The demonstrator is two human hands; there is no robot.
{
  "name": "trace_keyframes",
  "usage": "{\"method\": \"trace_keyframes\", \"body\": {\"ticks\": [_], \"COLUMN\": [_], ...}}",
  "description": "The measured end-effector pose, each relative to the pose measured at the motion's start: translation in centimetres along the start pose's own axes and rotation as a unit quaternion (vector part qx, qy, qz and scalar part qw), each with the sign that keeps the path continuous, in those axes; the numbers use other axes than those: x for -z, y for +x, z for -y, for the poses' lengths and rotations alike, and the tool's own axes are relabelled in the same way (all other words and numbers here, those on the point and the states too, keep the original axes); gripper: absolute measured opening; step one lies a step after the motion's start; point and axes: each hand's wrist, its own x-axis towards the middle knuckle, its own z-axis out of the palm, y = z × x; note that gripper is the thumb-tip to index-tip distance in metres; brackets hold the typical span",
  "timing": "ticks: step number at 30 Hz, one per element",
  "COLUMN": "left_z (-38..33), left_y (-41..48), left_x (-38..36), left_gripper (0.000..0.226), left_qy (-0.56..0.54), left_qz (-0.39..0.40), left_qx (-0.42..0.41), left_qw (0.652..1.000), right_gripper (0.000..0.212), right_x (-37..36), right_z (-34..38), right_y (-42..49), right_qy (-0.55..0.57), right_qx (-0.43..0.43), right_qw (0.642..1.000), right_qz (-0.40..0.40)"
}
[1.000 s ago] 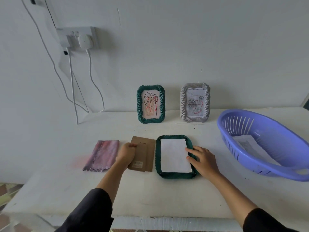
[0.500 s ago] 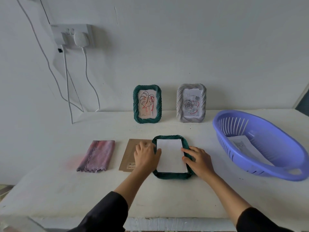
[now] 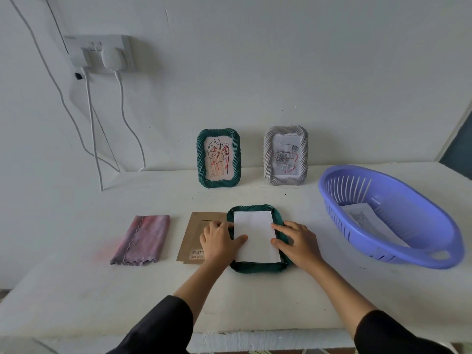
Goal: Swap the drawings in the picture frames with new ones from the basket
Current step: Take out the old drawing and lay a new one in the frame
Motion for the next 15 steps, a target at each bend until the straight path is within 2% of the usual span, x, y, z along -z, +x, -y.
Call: {"method": "trace_keyframes", "body": {"ticks": [9,12,14,15], "left_z": [-0.7,-1.4,-2.0,-2.5], "left_y": [-0.1,-0.1,0.1,0.1], "left_x": [0.4,0.6,1.0,1.4], "left_gripper": [0.042,0.035,0.032,0.029], "left_qy": [-0.060,-0.073,-0.118,-0.166], "left_qz": [-0.024,-0.026,-0.030,-0.026], "left_qx": [0.010,0.008,-0.004,-0.012], "left_qw": [0.998,0.997,0.993,0.986], "right_gripper": [0.041,0.039,0.038,0.036], "right_x": [0.1,1.0,2.3,3.4], "right_z": [0.4,0.9,1.5,1.9], "right_y": [-0.2,-0.1,0.1,0.2], "right_qy": [-0.003,0.013,0.026,0.032], "right_qx": [-0.014,-0.037,-0.038,-0.031], "right_qw": [1.000,0.998,0.997,0.999], "right_qz": [0.004,0.050,0.061,0.026]}}
